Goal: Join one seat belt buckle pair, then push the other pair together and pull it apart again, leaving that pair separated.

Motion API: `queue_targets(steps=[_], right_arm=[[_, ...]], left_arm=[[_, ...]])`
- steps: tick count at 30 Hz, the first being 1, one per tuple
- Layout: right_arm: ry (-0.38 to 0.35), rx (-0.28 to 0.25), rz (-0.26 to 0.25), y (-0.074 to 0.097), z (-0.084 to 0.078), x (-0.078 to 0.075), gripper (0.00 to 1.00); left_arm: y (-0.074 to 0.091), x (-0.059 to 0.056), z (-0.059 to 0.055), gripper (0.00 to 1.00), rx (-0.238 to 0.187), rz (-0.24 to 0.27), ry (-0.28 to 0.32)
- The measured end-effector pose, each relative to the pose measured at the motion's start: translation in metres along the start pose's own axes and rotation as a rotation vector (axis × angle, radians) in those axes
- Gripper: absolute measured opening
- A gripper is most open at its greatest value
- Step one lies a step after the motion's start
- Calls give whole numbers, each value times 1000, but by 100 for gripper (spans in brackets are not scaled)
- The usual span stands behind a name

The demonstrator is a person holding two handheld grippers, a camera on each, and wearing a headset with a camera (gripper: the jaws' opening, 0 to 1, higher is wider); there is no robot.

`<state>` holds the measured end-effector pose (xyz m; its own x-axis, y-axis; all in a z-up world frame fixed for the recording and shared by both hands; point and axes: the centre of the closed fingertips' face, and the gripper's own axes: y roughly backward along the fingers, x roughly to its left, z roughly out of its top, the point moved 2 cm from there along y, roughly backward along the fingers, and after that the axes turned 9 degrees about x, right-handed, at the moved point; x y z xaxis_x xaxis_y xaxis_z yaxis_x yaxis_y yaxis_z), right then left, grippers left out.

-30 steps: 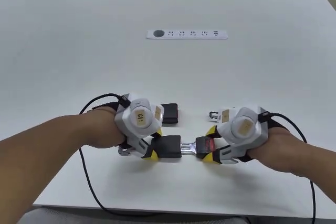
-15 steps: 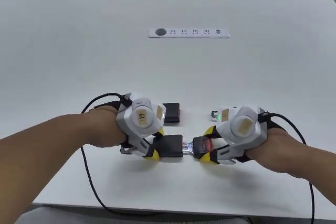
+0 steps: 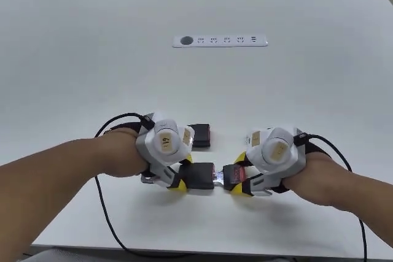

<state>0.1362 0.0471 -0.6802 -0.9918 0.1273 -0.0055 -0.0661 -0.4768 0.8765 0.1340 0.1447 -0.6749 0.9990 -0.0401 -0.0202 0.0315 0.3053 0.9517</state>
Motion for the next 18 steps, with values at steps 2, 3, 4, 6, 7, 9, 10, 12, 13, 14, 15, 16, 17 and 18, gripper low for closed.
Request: queue_targets(steps=[2,3,4,6,7,9,10,12,13,14,15,16,17,18], right_arm=[[-6,-1,0,0,1,0,33],[-6,2,-2,0,1,0,33],[1,7,-4,0,1,1,33],[5,20,-4,0,3,1,33],[6,22,-4,0,3,0,33],[2,25,-5,0,2,0,33],[-2,26,-7,0,2,-1,33],[0,29,-11,1,2,1,33],[2,29,-13,1,2,1,32],[10,30,-16,1,3,1,32],[18,28,-21,0,5,1,32],[18,27,-24,-1,7,2,32],[21,29,-27,-2,9,4,32],[24,30,-31,-2,11,5,32]], left_arm=[[0,0,0,31,-7,0,3],[0,-1,1,31,-8,-1,5],[0,-1,1,31,-8,-1,6],[0,1,0,31,-4,-3,15],[0,3,-2,31,-3,-2,16],[0,3,-2,30,-6,1,24],[0,1,-1,30,-9,3,28],[-1,1,-1,30,-12,4,33],[0,1,-1,30,-12,5,33],[-1,3,-3,30,-13,5,31],[-1,4,-4,30,-15,5,32],[-1,3,-2,30,-18,6,34],[-2,1,-1,30,-19,7,36],[-2,1,-1,30,-19,8,36]])
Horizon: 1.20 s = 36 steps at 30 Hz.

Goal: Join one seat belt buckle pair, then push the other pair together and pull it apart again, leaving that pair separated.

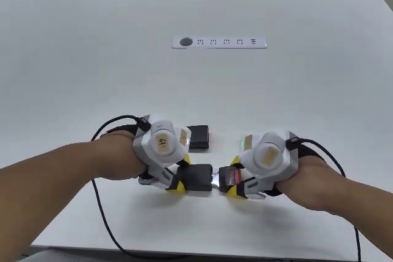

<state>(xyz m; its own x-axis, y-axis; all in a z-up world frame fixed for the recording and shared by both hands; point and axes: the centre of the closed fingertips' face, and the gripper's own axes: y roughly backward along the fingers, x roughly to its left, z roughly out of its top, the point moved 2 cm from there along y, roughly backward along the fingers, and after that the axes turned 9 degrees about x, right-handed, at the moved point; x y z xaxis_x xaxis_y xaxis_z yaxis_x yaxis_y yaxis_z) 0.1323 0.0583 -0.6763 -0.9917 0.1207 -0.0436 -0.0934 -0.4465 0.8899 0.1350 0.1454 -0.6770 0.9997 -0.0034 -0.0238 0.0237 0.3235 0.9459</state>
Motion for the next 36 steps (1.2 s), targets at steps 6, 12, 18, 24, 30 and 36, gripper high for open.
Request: queue_targets(steps=[6,12,18,24,30,36], right_arm=[[-22,-19,6,0,0,-3,32],[-12,-9,6,-3,4,4,32],[-20,-10,8,-4,2,0,33],[-29,-12,4,0,1,0,33],[12,18,-8,4,1,-1,32],[18,22,5,-1,-3,-6,32]], left_arm=[[1,-3,2,30,-6,3,7],[0,-1,2,30,-5,4,8],[-1,1,-1,30,-1,4,6],[0,0,-1,31,-11,6,22],[3,0,-3,30,-63,27,47],[3,1,-2,30,-66,21,57]])
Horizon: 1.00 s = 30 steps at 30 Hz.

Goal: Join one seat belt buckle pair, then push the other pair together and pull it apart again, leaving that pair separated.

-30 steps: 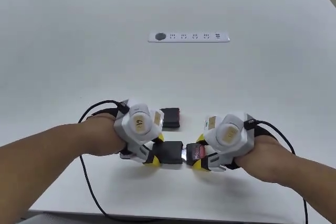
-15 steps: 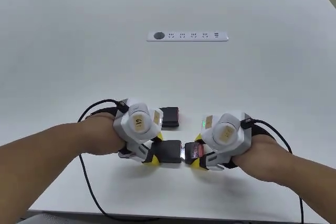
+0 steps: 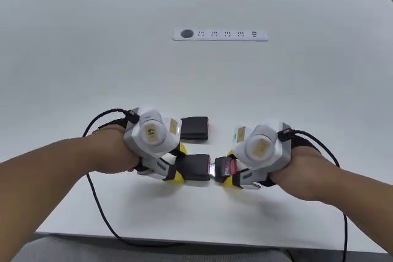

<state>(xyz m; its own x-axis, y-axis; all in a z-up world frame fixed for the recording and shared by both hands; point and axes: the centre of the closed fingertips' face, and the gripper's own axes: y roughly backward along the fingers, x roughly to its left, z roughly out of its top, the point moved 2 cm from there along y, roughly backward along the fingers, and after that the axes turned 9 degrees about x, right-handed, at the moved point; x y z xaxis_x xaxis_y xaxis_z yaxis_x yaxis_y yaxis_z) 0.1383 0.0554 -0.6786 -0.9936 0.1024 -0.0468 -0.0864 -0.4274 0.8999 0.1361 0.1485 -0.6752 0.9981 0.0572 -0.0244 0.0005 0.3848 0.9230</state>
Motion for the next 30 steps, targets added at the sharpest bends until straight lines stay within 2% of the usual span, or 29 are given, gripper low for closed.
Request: queue_targets(steps=[6,10,13,19,30], right_arm=[[9,4,-1,5,2,3,32],[13,7,-3,1,0,2,32],[12,9,-2,2,1,3,32],[-10,-9,5,2,-1,2,33],[18,-14,9,3,2,4,33]], left_arm=[[1,-2,1,30,15,-6,0],[2,-3,3,30,23,-8,-1],[-1,-1,0,30,22,-10,-3],[1,-4,3,31,28,-6,-19],[0,-3,1,31,24,-4,-10]])
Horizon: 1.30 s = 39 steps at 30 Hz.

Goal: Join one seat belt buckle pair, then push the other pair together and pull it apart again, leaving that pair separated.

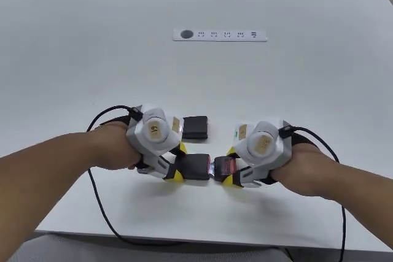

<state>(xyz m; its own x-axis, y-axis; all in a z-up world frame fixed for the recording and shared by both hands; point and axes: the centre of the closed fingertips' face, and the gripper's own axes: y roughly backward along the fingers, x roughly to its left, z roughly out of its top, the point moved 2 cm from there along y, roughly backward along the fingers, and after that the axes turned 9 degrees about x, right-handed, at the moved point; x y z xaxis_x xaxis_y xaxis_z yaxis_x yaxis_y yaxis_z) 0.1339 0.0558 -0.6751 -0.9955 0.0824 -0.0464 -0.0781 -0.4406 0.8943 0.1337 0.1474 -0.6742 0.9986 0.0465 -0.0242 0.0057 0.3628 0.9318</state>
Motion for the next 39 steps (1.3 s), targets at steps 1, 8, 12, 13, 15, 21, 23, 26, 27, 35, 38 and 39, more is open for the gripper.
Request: queue_targets(steps=[1,8,12,13,15,21,23,26,27,35,38,39], right_arm=[[1,0,0,-1,0,0,33],[4,0,1,-1,0,1,32],[8,-4,0,-2,-1,0,32],[6,-5,1,-3,-1,-1,32],[3,-5,2,-2,-1,0,32],[-14,-6,-8,-2,-1,0,33],[-15,-8,-12,0,0,2,33],[-18,-11,-12,-4,-1,-1,33],[-20,-9,-13,-2,0,0,33],[-31,5,-19,-3,0,-1,34],[-33,7,-19,1,1,1,35],[-30,9,-19,1,2,1,35]], left_arm=[[0,0,0,31,1,1,0],[-1,1,-2,31,1,4,13],[1,0,0,30,9,-1,9],[1,0,0,30,9,-1,9],[0,-1,0,30,6,-1,11],[0,-1,0,31,11,2,13],[-1,2,-4,31,4,3,19],[2,-2,1,31,-2,5,21],[2,-2,2,31,-2,5,27],[-2,3,-3,32,29,6,28],[-1,3,-2,33,34,11,41],[-1,3,-3,33,36,12,45]])
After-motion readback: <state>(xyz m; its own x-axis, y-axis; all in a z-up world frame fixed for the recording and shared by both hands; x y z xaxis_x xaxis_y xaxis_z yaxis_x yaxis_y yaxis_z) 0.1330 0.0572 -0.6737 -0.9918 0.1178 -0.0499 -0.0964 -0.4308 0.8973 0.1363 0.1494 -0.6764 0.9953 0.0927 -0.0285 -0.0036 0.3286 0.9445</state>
